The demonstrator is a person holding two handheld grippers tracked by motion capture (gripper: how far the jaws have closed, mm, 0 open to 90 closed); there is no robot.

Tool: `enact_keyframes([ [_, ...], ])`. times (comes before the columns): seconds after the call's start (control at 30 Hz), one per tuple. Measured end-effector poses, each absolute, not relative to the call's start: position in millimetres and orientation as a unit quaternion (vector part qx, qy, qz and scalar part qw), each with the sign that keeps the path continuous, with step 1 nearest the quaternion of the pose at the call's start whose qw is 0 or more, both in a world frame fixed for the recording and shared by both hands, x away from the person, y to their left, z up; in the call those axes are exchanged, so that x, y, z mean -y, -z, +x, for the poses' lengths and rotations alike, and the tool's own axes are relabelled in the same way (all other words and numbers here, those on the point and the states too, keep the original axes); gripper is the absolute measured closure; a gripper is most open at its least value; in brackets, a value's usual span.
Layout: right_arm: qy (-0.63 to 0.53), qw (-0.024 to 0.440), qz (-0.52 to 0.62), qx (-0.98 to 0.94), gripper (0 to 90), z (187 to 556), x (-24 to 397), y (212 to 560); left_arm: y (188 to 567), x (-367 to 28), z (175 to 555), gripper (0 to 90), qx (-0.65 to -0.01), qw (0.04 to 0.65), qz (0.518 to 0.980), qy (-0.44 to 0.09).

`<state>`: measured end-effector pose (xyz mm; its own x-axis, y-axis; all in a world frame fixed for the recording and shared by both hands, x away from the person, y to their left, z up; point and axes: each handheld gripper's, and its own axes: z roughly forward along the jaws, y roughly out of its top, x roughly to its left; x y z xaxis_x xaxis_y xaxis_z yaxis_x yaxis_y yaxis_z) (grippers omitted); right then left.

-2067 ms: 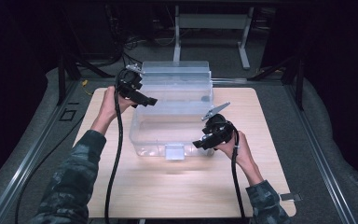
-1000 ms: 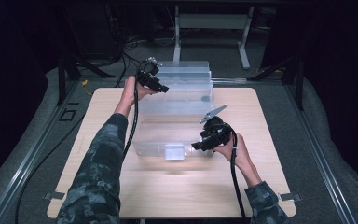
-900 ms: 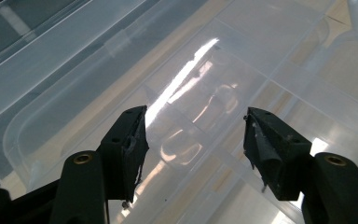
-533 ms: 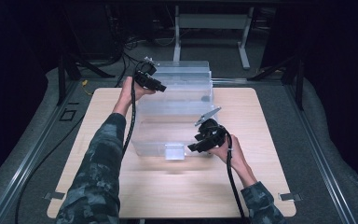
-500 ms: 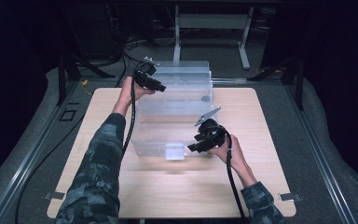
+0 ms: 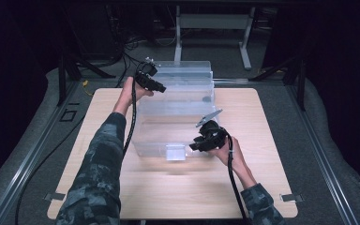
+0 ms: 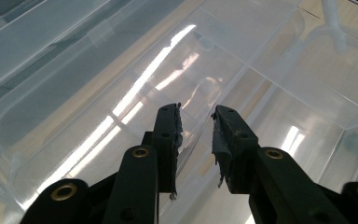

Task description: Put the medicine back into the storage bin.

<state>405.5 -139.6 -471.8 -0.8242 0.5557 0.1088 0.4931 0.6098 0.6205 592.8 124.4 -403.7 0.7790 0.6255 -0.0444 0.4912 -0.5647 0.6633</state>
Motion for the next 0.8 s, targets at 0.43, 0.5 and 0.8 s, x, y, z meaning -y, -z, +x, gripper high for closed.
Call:
enact_keyframes([
  [0.43,-0.342,0.043,0.304,-0.888,63.1,405.6,141.4,473.1,401.1,-124.4,592.2,74.5,-0.306,0.337,0.886,-0.089],
  [0.5,-0.342,0.042,0.307,-0.887,63.0,405.9,141.5,473.2,400.3,-124.1,592.1,74.9,-0.304,0.336,0.887,-0.090],
  [0.8,-0.340,0.041,0.313,-0.886,62.8,405.9,140.9,472.9,397.1,-122.0,589.5,76.2,-0.298,0.329,0.891,-0.093],
])
